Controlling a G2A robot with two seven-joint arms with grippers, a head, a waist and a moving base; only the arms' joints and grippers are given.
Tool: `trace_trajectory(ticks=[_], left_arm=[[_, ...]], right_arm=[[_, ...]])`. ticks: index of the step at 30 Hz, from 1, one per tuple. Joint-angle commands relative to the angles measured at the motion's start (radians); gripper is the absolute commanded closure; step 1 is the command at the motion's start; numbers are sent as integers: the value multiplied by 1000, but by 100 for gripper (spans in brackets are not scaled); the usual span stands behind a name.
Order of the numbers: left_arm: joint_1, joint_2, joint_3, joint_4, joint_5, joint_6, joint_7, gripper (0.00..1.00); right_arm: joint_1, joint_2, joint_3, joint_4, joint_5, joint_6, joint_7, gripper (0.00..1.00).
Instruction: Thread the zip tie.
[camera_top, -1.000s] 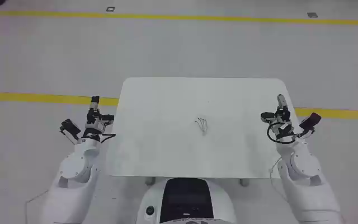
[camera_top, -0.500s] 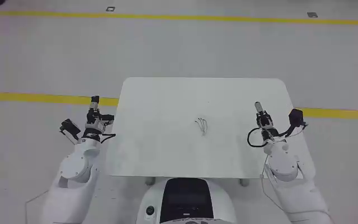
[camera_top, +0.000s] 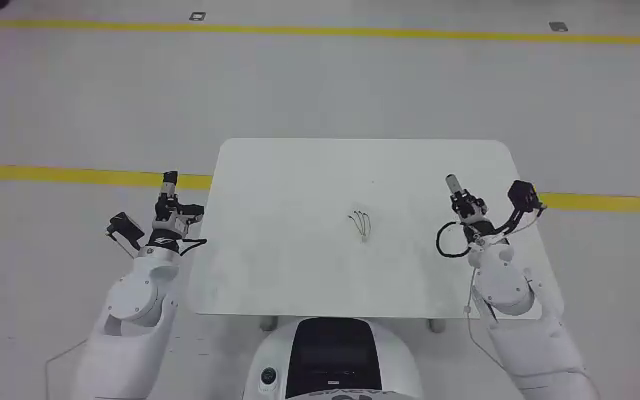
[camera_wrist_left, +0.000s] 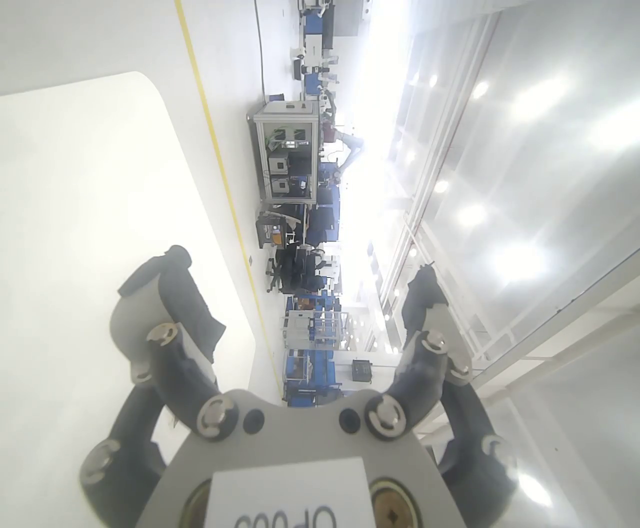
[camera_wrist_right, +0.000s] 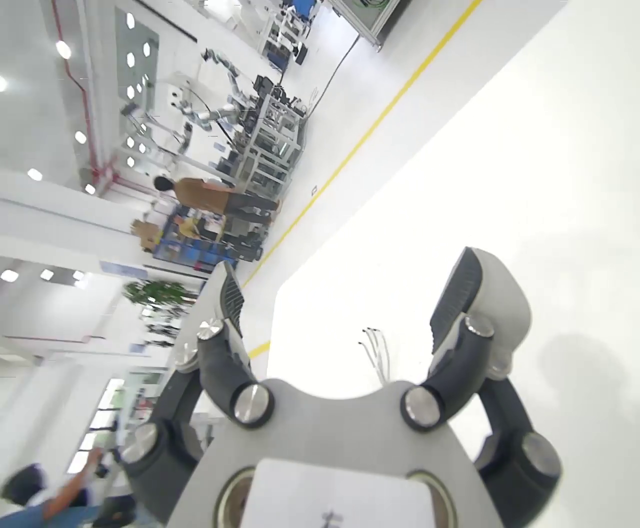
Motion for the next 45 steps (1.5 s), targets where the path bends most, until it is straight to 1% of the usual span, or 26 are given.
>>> trace_trajectory(ticks=[1, 3, 6, 8, 9, 20, 21, 22, 23, 24, 26, 28, 31, 33, 34, 35, 36, 45], left_arm=[[0, 0, 0, 0, 0, 0, 0, 0], [0, 0, 0, 0, 0, 0, 0, 0], [0, 0, 0, 0, 0, 0, 0, 0], [0, 0, 0, 0, 0, 0, 0, 0], [0, 0, 0, 0, 0, 0, 0, 0], [0, 0, 0, 0, 0, 0, 0, 0], [0, 0, 0, 0, 0, 0, 0, 0], [0, 0, 0, 0, 0, 0, 0, 0], [0, 0, 0, 0, 0, 0, 0, 0], [0, 0, 0, 0, 0, 0, 0, 0], [0, 0, 0, 0, 0, 0, 0, 0], [0, 0, 0, 0, 0, 0, 0, 0], [0, 0, 0, 0, 0, 0, 0, 0], [0, 0, 0, 0, 0, 0, 0, 0], [0, 0, 0, 0, 0, 0, 0, 0], [0, 0, 0, 0, 0, 0, 0, 0], [0, 0, 0, 0, 0, 0, 0, 0], [0, 0, 0, 0, 0, 0, 0, 0]], right_arm=[[28, 1, -27, 2, -129, 24, 36, 0], [58, 2, -68, 10, -232, 46, 79, 0], [89, -1, -117, 25, -321, 64, 117, 0], [100, -4, -144, 39, -365, 67, 134, 0], [99, -5, -152, 46, -376, 66, 138, 0], [99, -5, -151, 48, -376, 66, 135, 0], [104, -4, -155, 41, -399, 56, 137, 0], [112, 0, -161, 34, -473, 41, 155, 0], [120, 3, -167, 26, -522, 41, 183, 0], [135, 3, -176, 14, -565, 51, 222, 0], [168, 3, -204, 1, -638, 45, 287, 0], [216, -1, -243, -3, -708, 53, 382, 0], [292, -8, -321, 12, -829, 39, 527, 0], [336, -16, -370, 28, -891, 27, 604, 0], [362, -22, -397, 46, -904, 31, 660, 0], [382, -26, -422, 63, -930, 16, 700, 0], [400, -30, -442, 81, -961, 12, 726, 0], [405, -32, -446, 87, -969, 18, 731, 0]])
